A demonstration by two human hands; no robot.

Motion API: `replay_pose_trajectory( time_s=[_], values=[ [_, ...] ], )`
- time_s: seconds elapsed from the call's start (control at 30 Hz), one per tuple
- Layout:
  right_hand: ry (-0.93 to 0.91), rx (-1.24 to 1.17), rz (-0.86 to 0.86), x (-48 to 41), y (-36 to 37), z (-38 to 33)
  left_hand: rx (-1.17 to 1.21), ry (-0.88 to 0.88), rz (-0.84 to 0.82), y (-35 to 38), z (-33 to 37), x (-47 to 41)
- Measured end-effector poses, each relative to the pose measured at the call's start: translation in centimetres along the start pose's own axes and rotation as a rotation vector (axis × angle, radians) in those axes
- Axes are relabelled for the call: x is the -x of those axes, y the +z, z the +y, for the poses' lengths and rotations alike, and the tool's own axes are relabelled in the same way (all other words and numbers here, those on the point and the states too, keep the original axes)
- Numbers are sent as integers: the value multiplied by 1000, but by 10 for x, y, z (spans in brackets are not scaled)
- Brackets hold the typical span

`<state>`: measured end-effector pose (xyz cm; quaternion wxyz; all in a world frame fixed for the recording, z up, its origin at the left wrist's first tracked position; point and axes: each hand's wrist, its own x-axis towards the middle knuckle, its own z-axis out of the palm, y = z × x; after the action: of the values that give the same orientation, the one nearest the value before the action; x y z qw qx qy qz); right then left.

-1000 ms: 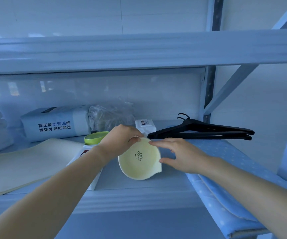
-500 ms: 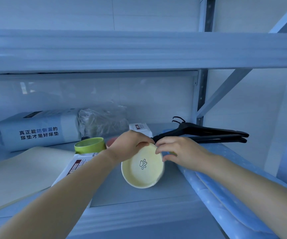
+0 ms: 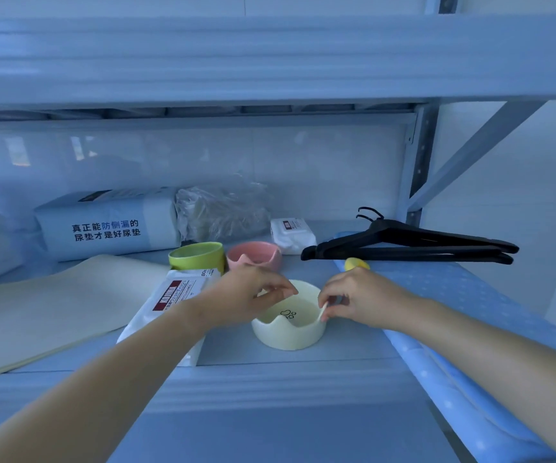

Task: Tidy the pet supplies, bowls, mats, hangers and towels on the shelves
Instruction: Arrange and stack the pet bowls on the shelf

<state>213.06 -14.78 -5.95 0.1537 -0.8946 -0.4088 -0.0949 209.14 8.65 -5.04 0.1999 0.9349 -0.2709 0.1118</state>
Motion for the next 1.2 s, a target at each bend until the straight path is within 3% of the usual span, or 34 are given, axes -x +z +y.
replay_pose_trajectory(
  time_s=[0.13, 0.4, 0.63, 0.73, 1.2],
  values=[
    [28, -27, 9, 0, 2, 0, 54, -71, -52, 6, 6, 13],
    [8, 64, -40, 0, 2, -7, 29, -155, 15, 9, 14, 30],
    [-28, -106, -16, 0, -1, -13, -25, -220, 91, 13, 22, 41],
    [-16, -217, 55, -4, -5, -10, 12, -225, 121, 11, 24, 42],
    [-49, -115, 69, -68, -11, -12, -94, -171, 163, -41, -34, 5]
  ],
)
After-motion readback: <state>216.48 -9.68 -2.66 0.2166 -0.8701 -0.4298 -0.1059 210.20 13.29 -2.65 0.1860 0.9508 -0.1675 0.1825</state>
